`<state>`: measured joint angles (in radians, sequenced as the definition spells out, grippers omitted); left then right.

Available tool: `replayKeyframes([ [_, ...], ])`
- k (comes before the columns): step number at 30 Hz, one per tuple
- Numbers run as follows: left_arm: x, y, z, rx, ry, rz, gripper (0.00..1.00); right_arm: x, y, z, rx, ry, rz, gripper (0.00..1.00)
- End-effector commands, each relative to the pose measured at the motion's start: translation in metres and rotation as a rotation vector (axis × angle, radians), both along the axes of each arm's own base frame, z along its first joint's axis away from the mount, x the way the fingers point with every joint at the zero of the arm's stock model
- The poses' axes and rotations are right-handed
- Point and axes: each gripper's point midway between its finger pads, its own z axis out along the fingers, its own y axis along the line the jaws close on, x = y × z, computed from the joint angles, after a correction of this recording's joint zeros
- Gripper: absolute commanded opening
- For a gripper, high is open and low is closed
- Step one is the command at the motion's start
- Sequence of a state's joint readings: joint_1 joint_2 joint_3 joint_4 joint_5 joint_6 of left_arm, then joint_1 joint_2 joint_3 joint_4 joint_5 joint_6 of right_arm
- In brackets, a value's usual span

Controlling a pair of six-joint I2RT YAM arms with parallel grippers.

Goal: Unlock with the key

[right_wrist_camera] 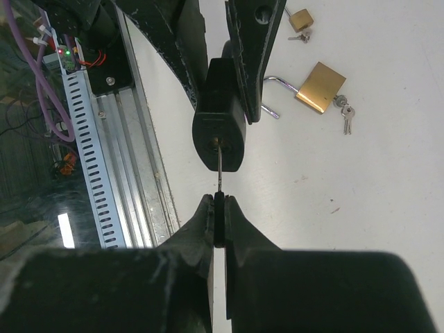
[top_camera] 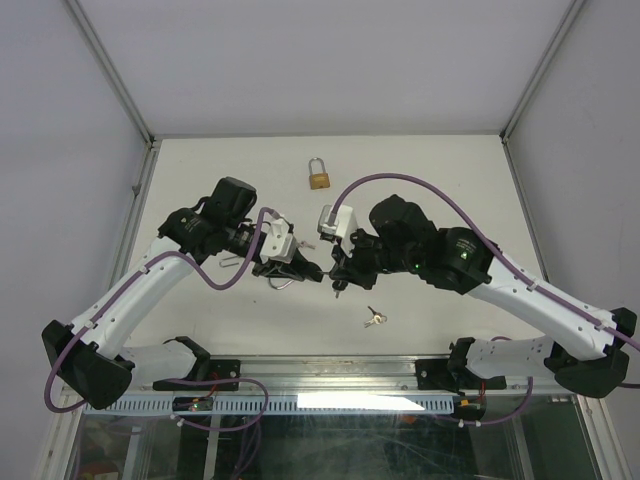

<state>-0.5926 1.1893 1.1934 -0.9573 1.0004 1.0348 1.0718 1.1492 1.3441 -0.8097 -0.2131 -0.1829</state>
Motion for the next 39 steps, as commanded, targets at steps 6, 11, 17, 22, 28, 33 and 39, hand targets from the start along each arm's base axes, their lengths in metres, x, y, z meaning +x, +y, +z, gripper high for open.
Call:
replayKeyframes([
  [6,-0.001,-0.014,0.033,-0.138,-0.107,-0.066,0.0,-0.016,0.005,0.025,0.105,0.003,0.069,0.0],
  [11,-0.001,-0.014,0.035,-0.142,-0.106,-0.07,0.0,-0.017,0.006,0.025,0.11,0.003,0.073,0.0],
  [17,0.001,-0.012,0.029,-0.121,-0.109,-0.049,0.0,-0.016,-0.001,0.025,0.099,-0.003,0.049,0.0],
  [22,0.0,-0.013,0.027,-0.12,-0.097,-0.055,0.0,-0.017,-0.002,0.021,0.088,0.012,0.046,0.0],
  [28,0.001,-0.013,0.027,-0.121,-0.098,-0.055,0.0,-0.016,-0.005,0.022,0.093,0.008,0.032,0.0],
  [33,0.0,-0.014,0.03,-0.13,-0.094,-0.066,0.0,-0.011,-0.001,0.02,0.083,-0.002,0.024,0.0],
  [39,-0.002,-0.014,0.03,-0.131,-0.091,-0.064,0.0,-0.003,0.0,0.02,0.065,-0.032,0.002,0.0],
])
